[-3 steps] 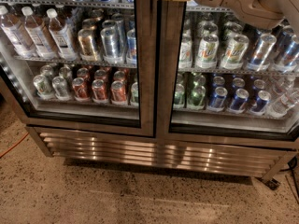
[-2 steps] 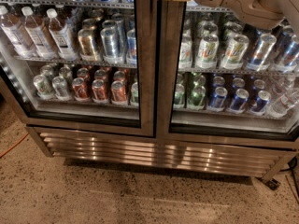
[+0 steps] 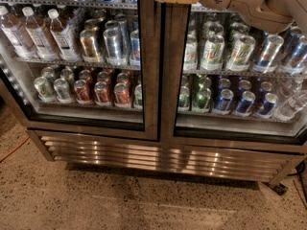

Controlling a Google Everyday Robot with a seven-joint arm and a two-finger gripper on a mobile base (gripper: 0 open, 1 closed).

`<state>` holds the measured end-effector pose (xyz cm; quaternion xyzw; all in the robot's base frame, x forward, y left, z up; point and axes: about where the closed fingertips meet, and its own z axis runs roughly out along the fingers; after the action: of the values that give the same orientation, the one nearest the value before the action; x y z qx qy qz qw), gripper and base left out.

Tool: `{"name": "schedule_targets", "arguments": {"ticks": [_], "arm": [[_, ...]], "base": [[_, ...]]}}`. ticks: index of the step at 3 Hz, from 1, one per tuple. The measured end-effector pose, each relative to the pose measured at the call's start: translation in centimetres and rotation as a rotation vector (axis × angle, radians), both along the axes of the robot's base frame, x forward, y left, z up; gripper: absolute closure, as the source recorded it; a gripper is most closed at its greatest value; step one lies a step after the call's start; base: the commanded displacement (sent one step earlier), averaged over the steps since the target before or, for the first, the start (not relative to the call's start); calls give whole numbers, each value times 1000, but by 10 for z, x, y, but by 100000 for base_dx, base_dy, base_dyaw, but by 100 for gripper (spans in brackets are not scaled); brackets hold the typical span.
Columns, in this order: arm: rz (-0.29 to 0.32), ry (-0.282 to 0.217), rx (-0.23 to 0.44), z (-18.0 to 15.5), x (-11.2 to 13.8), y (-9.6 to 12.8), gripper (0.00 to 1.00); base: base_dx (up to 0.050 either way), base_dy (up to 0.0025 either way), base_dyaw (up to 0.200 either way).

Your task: Open right fridge door

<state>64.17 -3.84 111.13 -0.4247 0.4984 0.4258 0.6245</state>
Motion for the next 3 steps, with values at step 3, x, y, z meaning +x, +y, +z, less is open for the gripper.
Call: {"name": "schedule_targets", "arguments": {"ticks": [3], "arm": [[-3, 6, 131, -10, 12, -22, 48]], "base": [[0, 0, 0]]}}
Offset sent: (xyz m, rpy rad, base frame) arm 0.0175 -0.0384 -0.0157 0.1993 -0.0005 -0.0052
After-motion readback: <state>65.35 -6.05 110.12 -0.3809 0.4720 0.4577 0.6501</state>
